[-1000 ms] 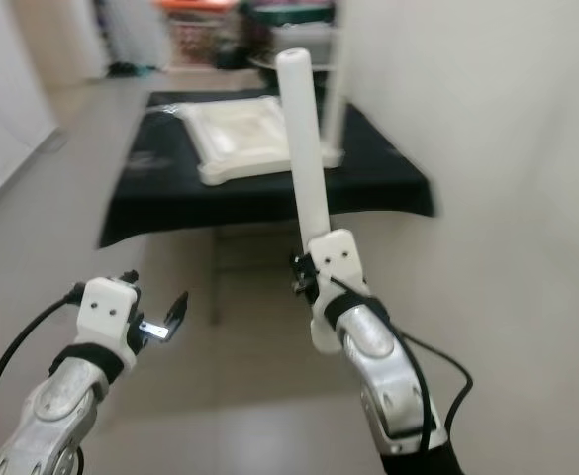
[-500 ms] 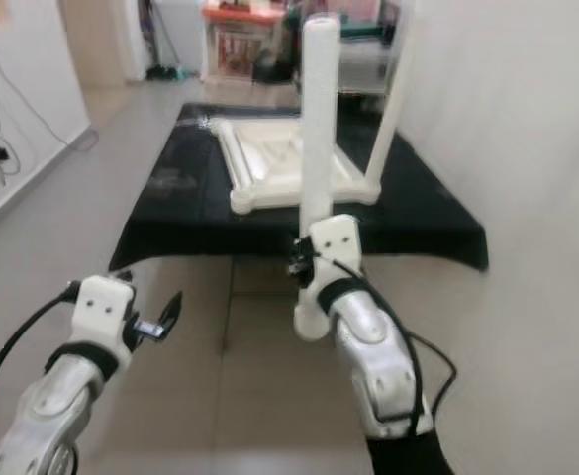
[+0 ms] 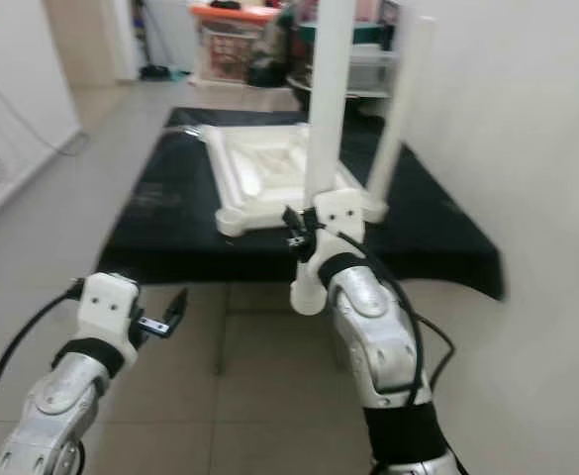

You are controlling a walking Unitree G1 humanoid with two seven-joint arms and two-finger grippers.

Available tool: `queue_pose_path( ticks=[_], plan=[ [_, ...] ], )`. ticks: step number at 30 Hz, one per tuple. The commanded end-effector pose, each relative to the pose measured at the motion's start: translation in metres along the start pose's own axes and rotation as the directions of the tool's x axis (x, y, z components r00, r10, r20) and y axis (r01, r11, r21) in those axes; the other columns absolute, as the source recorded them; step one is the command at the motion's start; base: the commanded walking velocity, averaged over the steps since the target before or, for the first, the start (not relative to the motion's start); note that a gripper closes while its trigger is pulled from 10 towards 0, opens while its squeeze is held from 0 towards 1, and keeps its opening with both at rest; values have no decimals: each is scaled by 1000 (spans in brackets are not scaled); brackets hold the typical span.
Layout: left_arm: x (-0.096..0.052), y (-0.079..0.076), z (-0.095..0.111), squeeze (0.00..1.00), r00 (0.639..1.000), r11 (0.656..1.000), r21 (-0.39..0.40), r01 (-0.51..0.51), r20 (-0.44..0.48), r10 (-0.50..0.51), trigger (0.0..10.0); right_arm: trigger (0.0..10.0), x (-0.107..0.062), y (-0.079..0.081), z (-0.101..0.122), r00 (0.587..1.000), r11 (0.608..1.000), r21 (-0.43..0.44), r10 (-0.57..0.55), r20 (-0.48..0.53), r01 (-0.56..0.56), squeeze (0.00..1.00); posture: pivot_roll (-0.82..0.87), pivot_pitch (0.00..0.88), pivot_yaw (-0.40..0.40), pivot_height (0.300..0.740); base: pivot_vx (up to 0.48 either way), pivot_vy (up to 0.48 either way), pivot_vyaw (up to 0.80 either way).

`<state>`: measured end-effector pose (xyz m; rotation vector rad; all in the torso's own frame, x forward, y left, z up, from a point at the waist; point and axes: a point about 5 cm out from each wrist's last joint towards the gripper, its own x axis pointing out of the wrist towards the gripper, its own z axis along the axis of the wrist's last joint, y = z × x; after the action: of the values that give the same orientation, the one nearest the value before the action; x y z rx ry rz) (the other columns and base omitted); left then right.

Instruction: Building children table

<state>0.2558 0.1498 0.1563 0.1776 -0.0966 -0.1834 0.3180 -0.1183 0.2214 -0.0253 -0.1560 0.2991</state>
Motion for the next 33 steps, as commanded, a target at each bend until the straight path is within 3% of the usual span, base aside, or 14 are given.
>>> queue_pose_path(
  ticks=[1,11,33],
  plan=[
    [0,2,-2,0,1000,1000,8,3,-8,-3,10000,10000,3,3,0,1000,1000,17,22,-5,-22,0,38,0,-105,740,345,0,0],
    [4,1,0,0,1000,1000,10,18,3,-18,10000,10000,19,2,21,998,997,58,42,53,-45,0,37,0,-102,740,339,0,0],
    [5,0,1,0,999,999,15,34,16,-34,10000,10000,20,10,17,998,991,123,49,41,-53,0,37,0,-99,740,341,0,0]
  ],
)
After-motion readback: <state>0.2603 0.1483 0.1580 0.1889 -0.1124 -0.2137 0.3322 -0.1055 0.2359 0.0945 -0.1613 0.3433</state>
